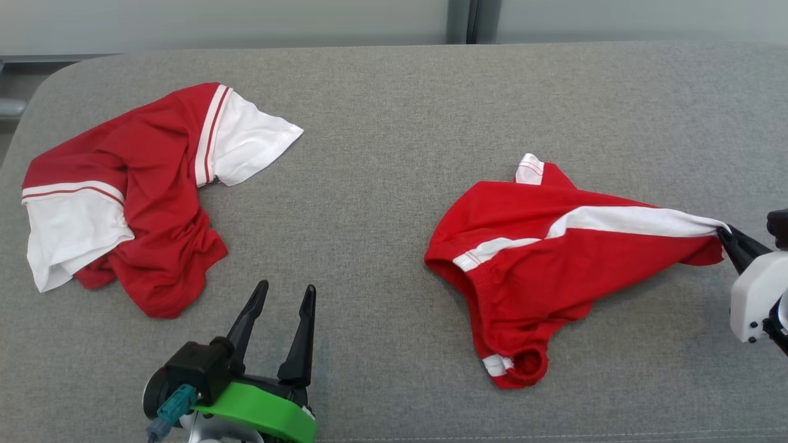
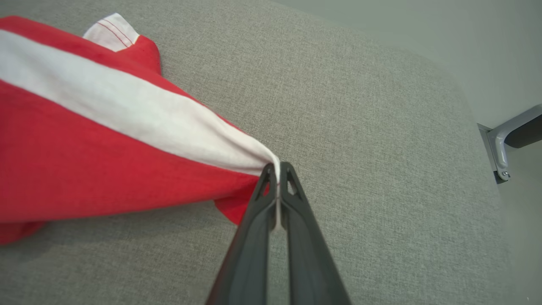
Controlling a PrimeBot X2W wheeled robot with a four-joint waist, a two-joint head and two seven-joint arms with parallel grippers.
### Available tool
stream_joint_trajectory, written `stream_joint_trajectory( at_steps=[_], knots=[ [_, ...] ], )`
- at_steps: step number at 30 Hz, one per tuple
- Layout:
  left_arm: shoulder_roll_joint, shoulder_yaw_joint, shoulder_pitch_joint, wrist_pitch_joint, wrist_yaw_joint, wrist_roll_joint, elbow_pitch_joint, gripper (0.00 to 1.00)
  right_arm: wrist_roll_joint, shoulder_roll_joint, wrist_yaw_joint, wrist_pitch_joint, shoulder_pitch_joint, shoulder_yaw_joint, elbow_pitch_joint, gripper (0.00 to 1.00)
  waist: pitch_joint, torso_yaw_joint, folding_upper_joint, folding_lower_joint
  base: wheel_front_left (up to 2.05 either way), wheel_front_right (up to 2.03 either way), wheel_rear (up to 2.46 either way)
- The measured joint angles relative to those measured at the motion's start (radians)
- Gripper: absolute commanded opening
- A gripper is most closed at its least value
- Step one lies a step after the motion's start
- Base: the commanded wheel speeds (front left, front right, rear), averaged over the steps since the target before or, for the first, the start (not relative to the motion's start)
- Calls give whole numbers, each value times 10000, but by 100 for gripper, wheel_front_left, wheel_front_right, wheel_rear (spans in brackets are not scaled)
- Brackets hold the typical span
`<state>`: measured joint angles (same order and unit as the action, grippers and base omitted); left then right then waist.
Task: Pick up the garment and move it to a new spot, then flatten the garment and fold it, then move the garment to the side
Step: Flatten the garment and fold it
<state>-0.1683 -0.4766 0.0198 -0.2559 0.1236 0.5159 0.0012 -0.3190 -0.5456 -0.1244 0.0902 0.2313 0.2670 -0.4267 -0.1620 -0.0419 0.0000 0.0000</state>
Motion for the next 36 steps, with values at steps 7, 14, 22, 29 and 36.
stream_joint_trajectory(
  at_steps=[7,14,22,29,36],
  knots=[
    [71,-113,-8,0,-8,-23,-25,100,-614,-550,0,443,-857,447,-236,0,-152,-81,0,0,0,0,0],
    [73,-12,-5,0,-6,-192,-86,100,-920,-529,0,416,-1016,823,-343,0,-425,-127,0,0,0,0,0],
    [63,-27,11,0,-15,-245,-59,100,-938,-802,-2,69,-988,648,-732,0,-503,-55,0,0,0,0,0],
    [-6,54,13,0,-23,-290,6,100,-826,-826,0,-408,-739,453,-807,71,-486,91,0,0,0,0,0],
    [25,105,15,0,-50,-290,94,100,-740,-514,29,-851,-668,472,-826,100,-426,197,0,0,0,0,0]
  ],
)
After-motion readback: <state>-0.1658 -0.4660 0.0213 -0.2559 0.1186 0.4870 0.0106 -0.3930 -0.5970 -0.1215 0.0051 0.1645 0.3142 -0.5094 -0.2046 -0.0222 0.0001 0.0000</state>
